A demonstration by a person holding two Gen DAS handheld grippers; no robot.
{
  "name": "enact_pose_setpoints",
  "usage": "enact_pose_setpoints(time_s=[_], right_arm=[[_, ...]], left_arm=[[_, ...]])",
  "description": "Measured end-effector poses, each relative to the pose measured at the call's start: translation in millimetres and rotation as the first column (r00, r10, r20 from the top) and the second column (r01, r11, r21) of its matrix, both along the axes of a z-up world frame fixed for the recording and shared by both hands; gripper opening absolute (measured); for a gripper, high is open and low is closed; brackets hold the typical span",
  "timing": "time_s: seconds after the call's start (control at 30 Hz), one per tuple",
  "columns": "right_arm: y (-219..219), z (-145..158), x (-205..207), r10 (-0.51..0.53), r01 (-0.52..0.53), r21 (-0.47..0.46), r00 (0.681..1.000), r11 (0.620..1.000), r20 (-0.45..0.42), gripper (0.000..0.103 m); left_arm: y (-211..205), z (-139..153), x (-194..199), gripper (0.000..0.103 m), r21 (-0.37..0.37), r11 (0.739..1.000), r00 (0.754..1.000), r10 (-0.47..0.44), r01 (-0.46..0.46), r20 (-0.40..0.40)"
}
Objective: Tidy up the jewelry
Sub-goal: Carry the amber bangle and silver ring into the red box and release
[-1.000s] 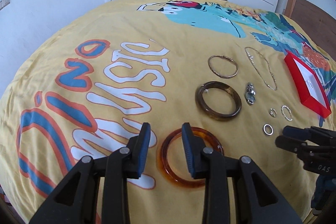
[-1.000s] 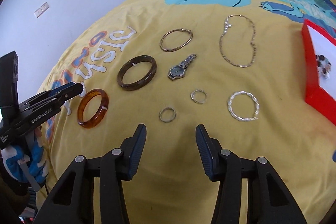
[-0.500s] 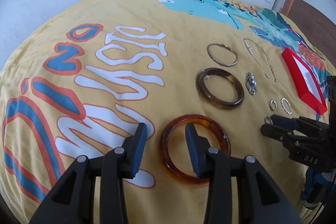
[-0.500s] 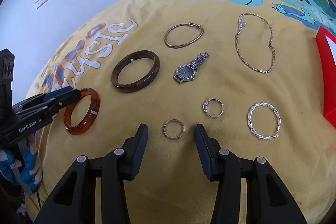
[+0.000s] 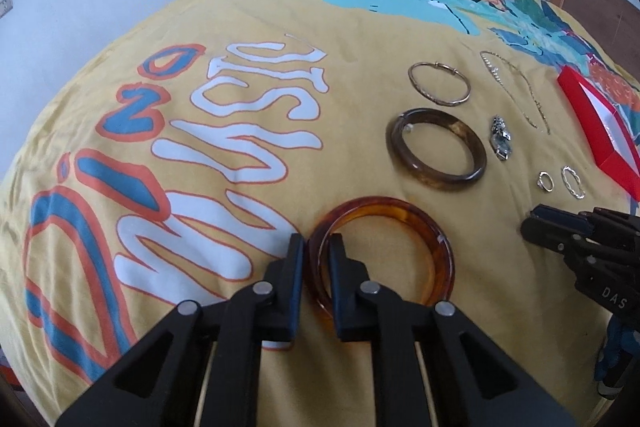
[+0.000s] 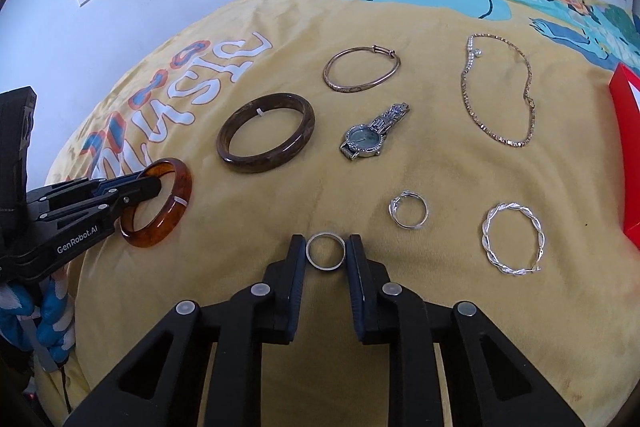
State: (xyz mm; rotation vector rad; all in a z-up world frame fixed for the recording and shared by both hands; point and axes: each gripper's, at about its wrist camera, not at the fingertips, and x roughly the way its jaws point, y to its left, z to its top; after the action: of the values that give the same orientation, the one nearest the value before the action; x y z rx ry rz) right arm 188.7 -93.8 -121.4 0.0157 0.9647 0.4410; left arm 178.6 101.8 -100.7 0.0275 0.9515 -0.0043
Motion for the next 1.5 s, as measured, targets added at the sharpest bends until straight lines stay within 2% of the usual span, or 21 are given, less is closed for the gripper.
enact_pose_setpoints(time_s=[0.23,0.5,0.7,0.9,1.03,1.17,1.33,1.5], right_arm=[[-23,24,-22,-0.008,0.007,0.033,1.0,0.999,0.03,0.02],[-96,65,-45,-0.119,0.116,0.033,0.988,0.993,0.095,0.02],[-160,92,-51,-0.207,0.209,0.006,0.966,0.978,0.155,0.02],[-229,110,-43,-0.291,0.304,-0.03,0.933,0.952,0.212,0.02],[-270,107,-27,-0.331,0.349,-0.049,0.919,0.936,0.213,0.02],[-298,91,-10,-0.354,0.372,-0.07,0.917,0.926,0.184,0.02],[-320,63,4,-0.347,0.359,-0.108,0.93,0.927,0.119,0.02],[-329,46,6,-0.342,0.349,-0.121,0.937,0.929,0.073,0.02]], left_arm=[[-11,26,-6,0.01,0.004,1.0,1.0,0.007,-0.007,0.027],[-40,58,-12,0.01,-0.015,1.0,0.998,-0.022,0.023,0.057],[-88,80,-5,0.01,-0.03,0.995,0.991,-0.095,0.098,0.09],[-166,94,22,0.01,-0.084,0.976,0.975,-0.19,0.2,0.112],[-230,96,43,0.01,-0.089,0.956,0.955,-0.267,0.279,0.129],[-297,86,64,0.01,-0.068,0.932,0.93,-0.346,0.356,0.126],[-354,69,78,0.01,-0.045,0.906,0.904,-0.414,0.421,0.107],[-383,47,86,0.01,-0.005,0.894,0.893,-0.446,0.447,0.058]])
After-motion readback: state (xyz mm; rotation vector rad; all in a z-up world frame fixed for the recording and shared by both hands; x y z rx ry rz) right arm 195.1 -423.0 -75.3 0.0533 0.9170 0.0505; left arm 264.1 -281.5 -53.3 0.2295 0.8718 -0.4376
